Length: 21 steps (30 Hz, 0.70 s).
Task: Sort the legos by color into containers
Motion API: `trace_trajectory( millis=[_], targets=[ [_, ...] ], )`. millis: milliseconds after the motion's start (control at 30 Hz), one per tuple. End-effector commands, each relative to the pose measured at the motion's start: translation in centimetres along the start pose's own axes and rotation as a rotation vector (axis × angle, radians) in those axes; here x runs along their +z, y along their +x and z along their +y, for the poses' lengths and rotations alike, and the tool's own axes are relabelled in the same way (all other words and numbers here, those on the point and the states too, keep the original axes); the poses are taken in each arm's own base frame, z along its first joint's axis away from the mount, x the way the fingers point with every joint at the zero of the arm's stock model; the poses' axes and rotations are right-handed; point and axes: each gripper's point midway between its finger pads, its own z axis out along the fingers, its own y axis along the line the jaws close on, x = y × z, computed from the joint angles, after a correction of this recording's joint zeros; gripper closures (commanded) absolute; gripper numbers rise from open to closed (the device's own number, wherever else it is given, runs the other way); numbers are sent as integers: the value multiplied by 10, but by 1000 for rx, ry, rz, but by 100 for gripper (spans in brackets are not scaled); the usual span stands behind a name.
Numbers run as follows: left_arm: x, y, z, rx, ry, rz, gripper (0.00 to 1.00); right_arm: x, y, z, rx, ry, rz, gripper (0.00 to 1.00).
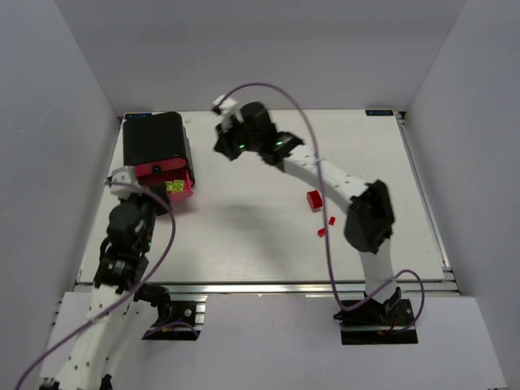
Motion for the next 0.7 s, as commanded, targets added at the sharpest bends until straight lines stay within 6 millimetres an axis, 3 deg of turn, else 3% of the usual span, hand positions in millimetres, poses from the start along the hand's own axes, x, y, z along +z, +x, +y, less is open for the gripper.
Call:
trace_trajectory(
  millis=[0,33,67,100,133,167,200,233,300,367,433,467,500,667],
  targets=[
    [19,44,-2,-50,-60,254,100,-75,4,-21,187,-17,66,100],
    [21,55,-10,-128,-59,319,100,-86,10,-23,224,-30,84,100],
    [25,77,-4,-148,-121,411,100,-99,16,-19,265,-63,109,100],
    [27,80,-5,-192,-146,434,100,-123,9,-31,308,-49,80,100],
    [28,87,-8,-283,-179,460,100,-130,31,-28,355,-68,120,100],
    [28,95,-6,-324,-210,485,100,-137,34,-25,375,-95,116,100],
    [28,107,-2,-354,-241,504,100,-158,28,-35,383,-74,80,100],
    [29,111,-1,-438,-285,496,100,-163,47,-31,419,-80,108,100],
    [29,120,11,-496,-371,477,100,-185,46,-37,431,-62,86,100],
    [28,128,24,-573,-467,447,100,-195,64,-34,476,-72,107,100],
    [28,137,34,-648,-542,423,97,-210,62,-33,474,-65,69,100],
    [28,140,37,-671,-566,406,96,-215,75,-33,496,-59,75,100],
    [30,139,46,-683,-607,361,94,-226,64,-36,461,-41,18,100],
    [38,148,70,-736,-739,259,89,-255,65,-35,411,-7,-70,100]
  ],
)
